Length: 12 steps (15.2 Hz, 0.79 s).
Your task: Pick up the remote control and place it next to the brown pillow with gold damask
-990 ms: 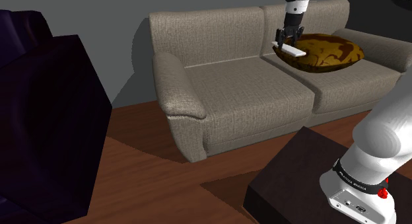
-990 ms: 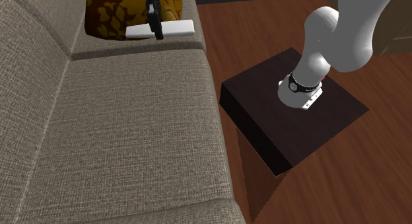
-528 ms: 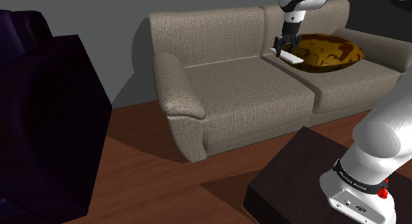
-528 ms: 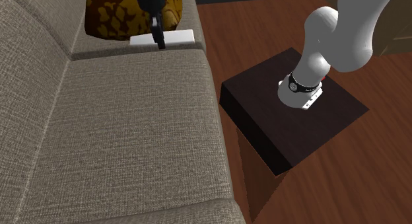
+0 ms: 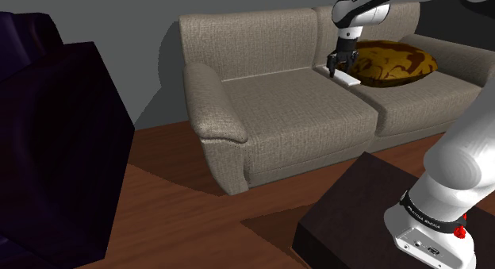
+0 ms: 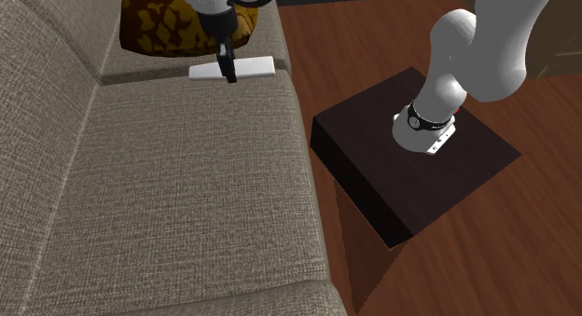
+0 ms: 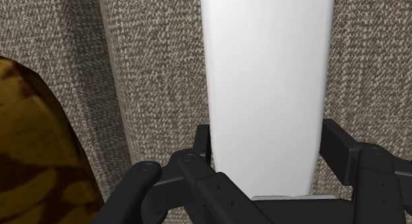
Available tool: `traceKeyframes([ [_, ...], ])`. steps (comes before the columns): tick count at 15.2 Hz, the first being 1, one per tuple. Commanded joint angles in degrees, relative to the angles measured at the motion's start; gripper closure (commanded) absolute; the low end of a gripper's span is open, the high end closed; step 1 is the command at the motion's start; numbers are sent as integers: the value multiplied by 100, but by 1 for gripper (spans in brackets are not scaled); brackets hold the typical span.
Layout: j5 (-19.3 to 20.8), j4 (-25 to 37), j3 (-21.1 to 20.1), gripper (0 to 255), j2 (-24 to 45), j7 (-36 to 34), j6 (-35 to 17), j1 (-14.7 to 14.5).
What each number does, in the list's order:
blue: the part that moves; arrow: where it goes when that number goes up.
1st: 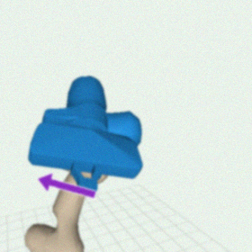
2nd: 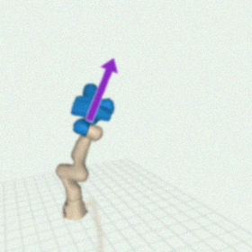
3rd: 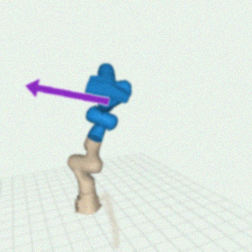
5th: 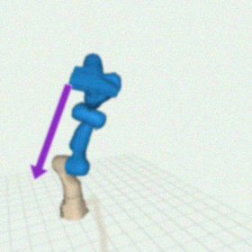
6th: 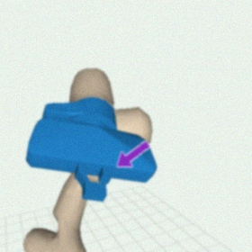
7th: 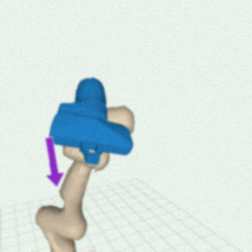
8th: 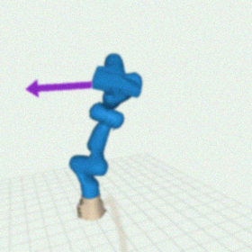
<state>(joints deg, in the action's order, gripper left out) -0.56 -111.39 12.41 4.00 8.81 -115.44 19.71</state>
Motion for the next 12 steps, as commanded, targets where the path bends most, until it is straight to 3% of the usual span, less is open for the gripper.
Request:
traceKeyframes([
  [1,-8,-123,5,255,26,16,-153,7],
  [12,-100,-592,-3,255,359,76,-947,22],
])
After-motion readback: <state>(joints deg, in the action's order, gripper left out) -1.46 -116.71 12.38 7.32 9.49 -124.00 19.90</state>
